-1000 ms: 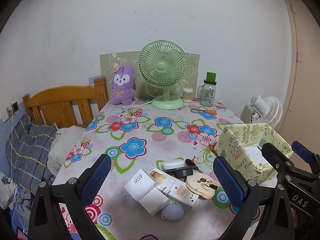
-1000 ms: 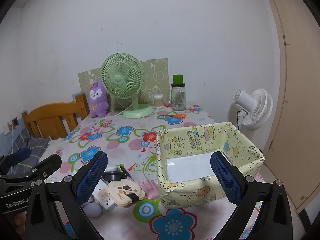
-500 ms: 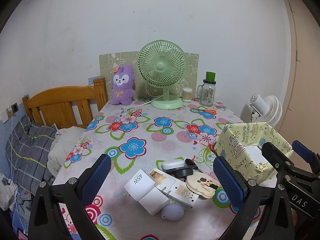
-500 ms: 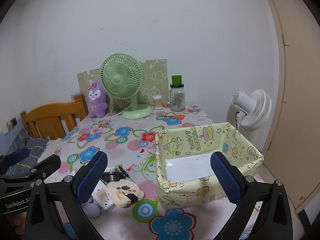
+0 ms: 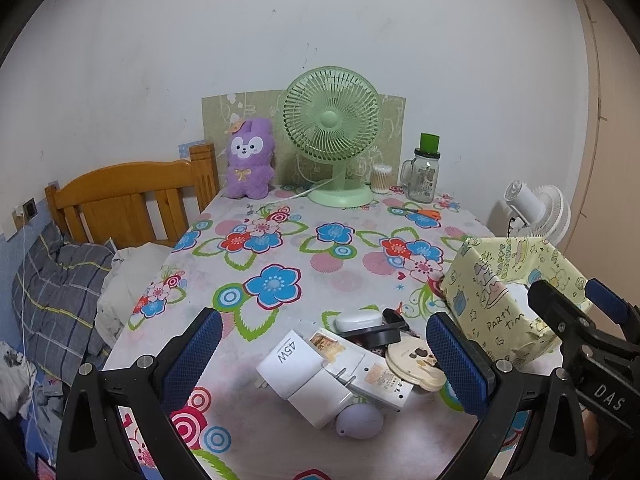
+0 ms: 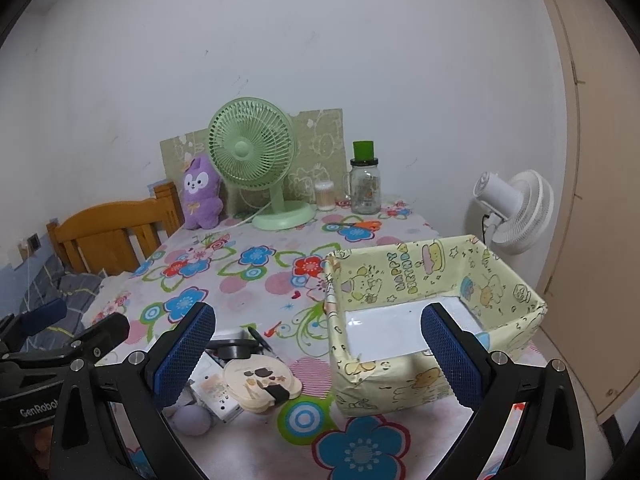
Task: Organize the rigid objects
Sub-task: 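Move the left gripper toward the white wall charger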
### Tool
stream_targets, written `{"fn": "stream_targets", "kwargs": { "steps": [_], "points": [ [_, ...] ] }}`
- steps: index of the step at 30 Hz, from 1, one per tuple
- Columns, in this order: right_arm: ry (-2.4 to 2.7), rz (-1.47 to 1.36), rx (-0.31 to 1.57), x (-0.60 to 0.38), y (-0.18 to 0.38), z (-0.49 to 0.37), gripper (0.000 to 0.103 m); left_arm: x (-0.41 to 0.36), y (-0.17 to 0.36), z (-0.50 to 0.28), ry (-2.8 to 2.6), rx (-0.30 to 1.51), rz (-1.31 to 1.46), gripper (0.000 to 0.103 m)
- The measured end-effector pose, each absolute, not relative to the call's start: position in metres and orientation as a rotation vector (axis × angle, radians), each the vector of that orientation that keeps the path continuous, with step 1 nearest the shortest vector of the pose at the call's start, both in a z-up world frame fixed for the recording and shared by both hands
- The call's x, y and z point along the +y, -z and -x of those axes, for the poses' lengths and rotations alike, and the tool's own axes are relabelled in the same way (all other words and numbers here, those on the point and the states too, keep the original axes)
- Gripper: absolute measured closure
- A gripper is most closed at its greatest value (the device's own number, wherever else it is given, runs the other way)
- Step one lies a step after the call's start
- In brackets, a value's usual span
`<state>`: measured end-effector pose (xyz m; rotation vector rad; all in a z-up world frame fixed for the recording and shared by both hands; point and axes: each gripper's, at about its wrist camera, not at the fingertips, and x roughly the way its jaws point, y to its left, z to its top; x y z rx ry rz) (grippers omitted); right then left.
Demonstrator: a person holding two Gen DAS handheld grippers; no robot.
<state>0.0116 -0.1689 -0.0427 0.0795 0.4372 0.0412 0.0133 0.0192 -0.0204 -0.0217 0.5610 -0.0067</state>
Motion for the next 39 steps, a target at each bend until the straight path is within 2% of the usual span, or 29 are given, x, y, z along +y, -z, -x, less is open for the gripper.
{"fn": "stream_targets", "kwargs": {
  "steps": [5, 13, 39],
  "points": [
    [-0.042, -0.089, 0.463, -0.161, 0.048, -0.019, 0.0, 0.027, 0.029, -0.02, 0.006, 0.592, 0.005, 0.0],
    [-0.033, -0.049, 0.486, -0.136, 0.059, -0.03, 0.007, 0.046, 0.048, -0.036, 0.006, 0.648, 0.004, 0.0],
    [-0.077, -0.013, 0.638, -0.094, 0.104, -0.077, 0.007, 0.062, 0.102, -0.081, 0.01, 0.796, -0.009, 0.0]
  ]
}}
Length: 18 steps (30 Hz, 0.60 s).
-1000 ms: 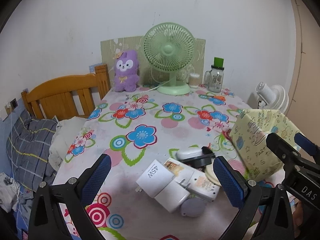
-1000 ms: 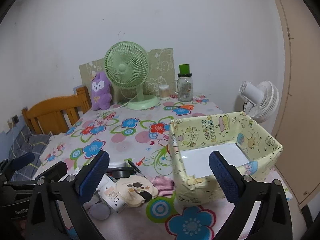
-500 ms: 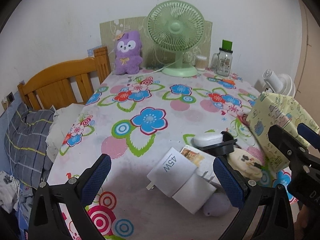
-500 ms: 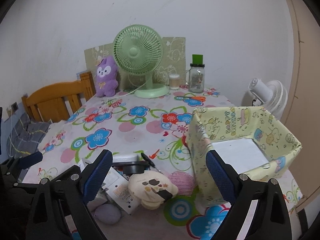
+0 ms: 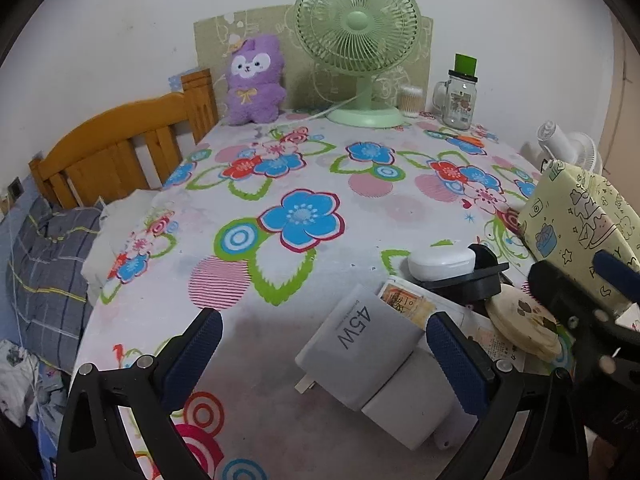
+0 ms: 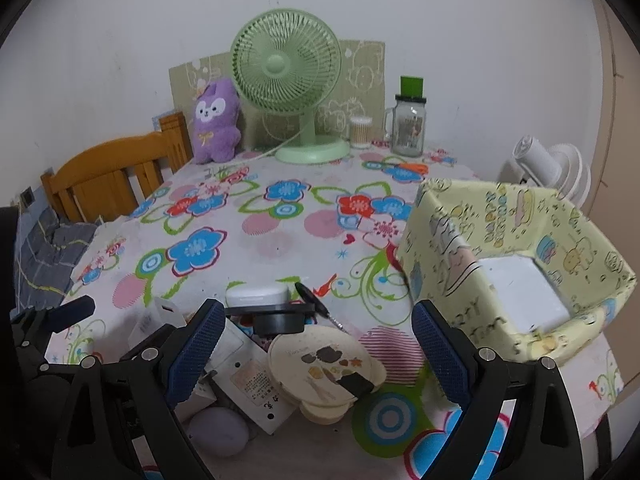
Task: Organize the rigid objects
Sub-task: 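Move the left gripper toward the white wall charger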
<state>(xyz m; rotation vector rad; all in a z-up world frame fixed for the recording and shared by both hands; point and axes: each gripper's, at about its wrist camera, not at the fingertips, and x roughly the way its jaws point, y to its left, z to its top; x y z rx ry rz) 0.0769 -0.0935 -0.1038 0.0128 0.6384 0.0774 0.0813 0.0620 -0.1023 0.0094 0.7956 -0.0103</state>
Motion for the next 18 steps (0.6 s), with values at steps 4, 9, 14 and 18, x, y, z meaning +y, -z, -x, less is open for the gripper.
{"fn": "stream_targets", "kwargs": {
  "steps": [4, 9, 14, 18],
  "points": [
    [-0.082, -0.012, 0.666, -0.09, 0.111, -0.083, 0.007, 0.061, 0.11, -0.087, 0.039, 0.821, -0.011, 0.002],
    [-0.085, -0.009, 0.685, -0.084, 0.116, -0.089, 0.007, 0.066, 0.117, -0.091, 0.098, 0.857, 0.057, 0.014],
    [-0.076, -0.053, 0.718, -0.086, 0.12, -0.094, 0.007, 0.065, 0.118, -0.093, 0.164, 0.866, 0.093, 0.033],
    [-0.05, -0.046, 0.736, -0.086, 0.124, -0.097, 0.007, 0.061, 0.116, -0.09, 0.137, 0.845, 0.037, 0.04]
  ]
}}
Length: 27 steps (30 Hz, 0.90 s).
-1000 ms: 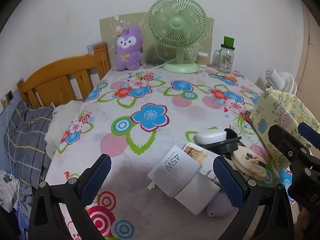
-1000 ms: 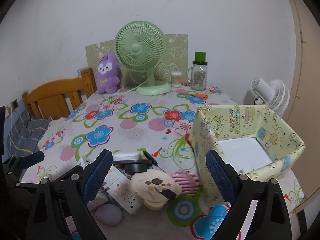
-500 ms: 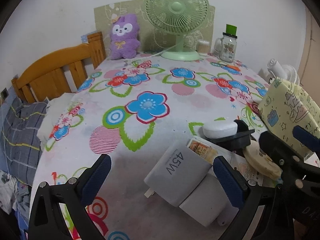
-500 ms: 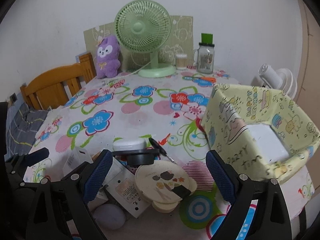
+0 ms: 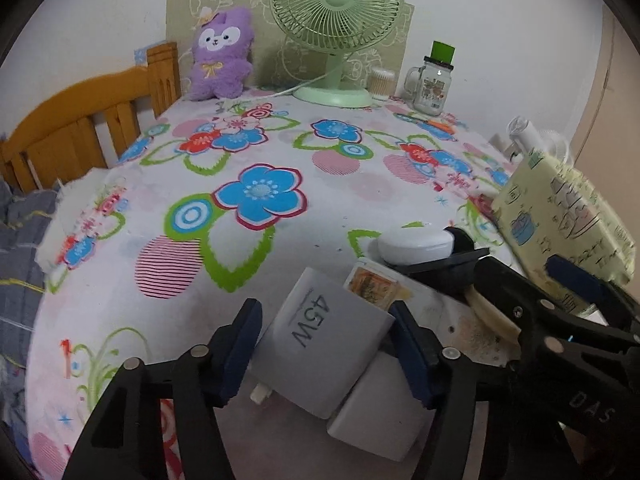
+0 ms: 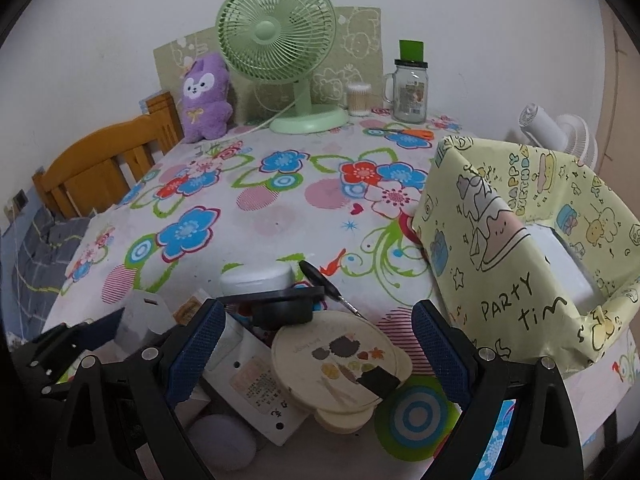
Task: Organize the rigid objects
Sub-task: 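Move the left gripper toward the white wall charger, then close the left gripper on the white wall charger and lift it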
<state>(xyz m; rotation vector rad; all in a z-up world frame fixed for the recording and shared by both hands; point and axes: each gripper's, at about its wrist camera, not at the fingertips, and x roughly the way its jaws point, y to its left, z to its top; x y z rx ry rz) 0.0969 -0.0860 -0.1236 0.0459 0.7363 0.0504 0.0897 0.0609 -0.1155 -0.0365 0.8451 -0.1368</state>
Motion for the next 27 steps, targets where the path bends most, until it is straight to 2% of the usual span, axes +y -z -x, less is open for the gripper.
{"fn": "stream_targets", "kwargs": {
  "steps": [6, 27],
  "points": [
    [-0.027, -0.065, 0.765, -0.088, 0.13, -0.1, 0.007, 0.062, 0.114, -0.09, 0.113, 0.832, -0.013, 0.045],
    [-0.059, -0.062, 0.753, -0.084, 0.124, -0.066, 0.007, 0.07, 0.106, -0.051, 0.066, 0.794, -0.031, 0.047]
  ]
}}
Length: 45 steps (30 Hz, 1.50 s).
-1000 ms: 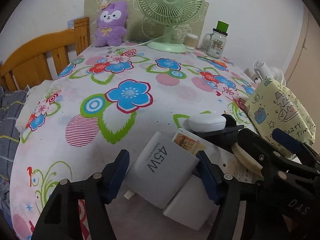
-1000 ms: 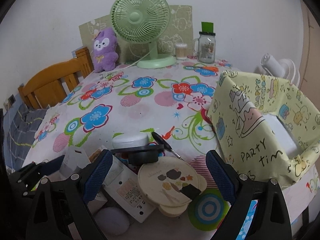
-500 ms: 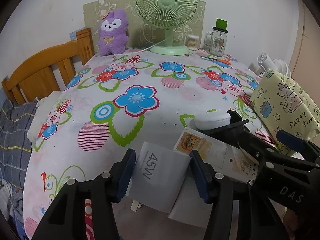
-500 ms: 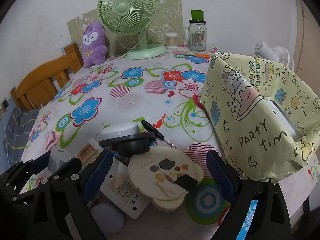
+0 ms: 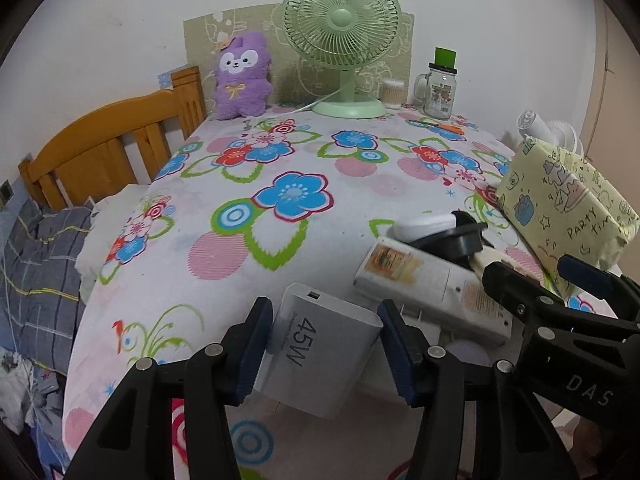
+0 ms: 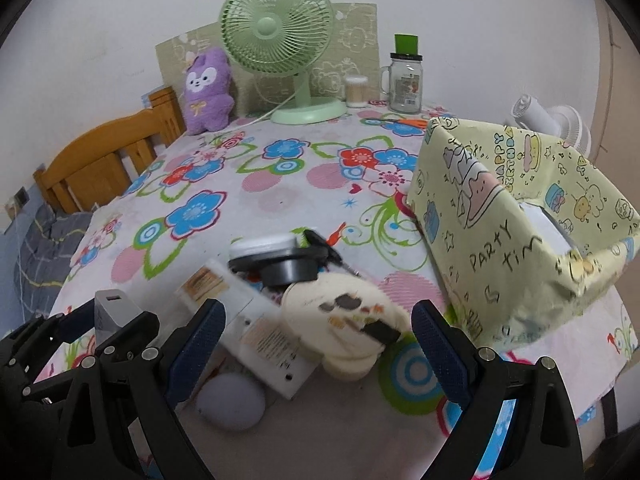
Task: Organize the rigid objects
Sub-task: 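Close the left gripper on the white wall charger and lift it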
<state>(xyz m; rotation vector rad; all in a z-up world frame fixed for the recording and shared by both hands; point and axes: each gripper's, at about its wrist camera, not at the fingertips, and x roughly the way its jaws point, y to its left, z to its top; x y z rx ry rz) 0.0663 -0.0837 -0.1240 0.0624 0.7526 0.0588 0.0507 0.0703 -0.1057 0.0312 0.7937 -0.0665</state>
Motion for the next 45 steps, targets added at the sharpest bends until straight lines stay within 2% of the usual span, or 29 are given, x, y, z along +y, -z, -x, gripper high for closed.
{"fn": "stream_targets", "kwargs": {
  "steps": [14, 20, 27, 38, 42, 45],
  "points": [
    [-0.066, -0.071, 0.771, -0.07, 0.127, -0.038, 0.009, 0.069, 0.104, -0.018, 0.074, 0.732, -0.083, 0.047],
    [-0.08, -0.08, 0.811, -0.064, 0.134, -0.036, 0.015, 0.067, 0.106, -0.008, 0.074, 0.719, -0.129, 0.047],
    [-0.08, -0.059, 0.872, -0.056, 0.144, -0.038, 0.029, 0.07, 0.116, -0.002, 0.046, 0.748, -0.121, 0.044],
    [-0.093, -0.019, 0.914, -0.042, 0.156, -0.045, 0.031, 0.079, 0.133, -0.015, 0.053, 0.825, -0.055, 0.046],
    [-0.09, -0.007, 0.907, -0.038, 0.156, -0.047, 0.039, 0.076, 0.133, -0.017, 0.062, 0.819, -0.066, 0.046],
    [-0.06, 0.003, 0.902, -0.04, 0.156, -0.048, 0.059, 0.073, 0.132, -0.018, 0.086, 0.819, -0.063, 0.047]
  ]
}}
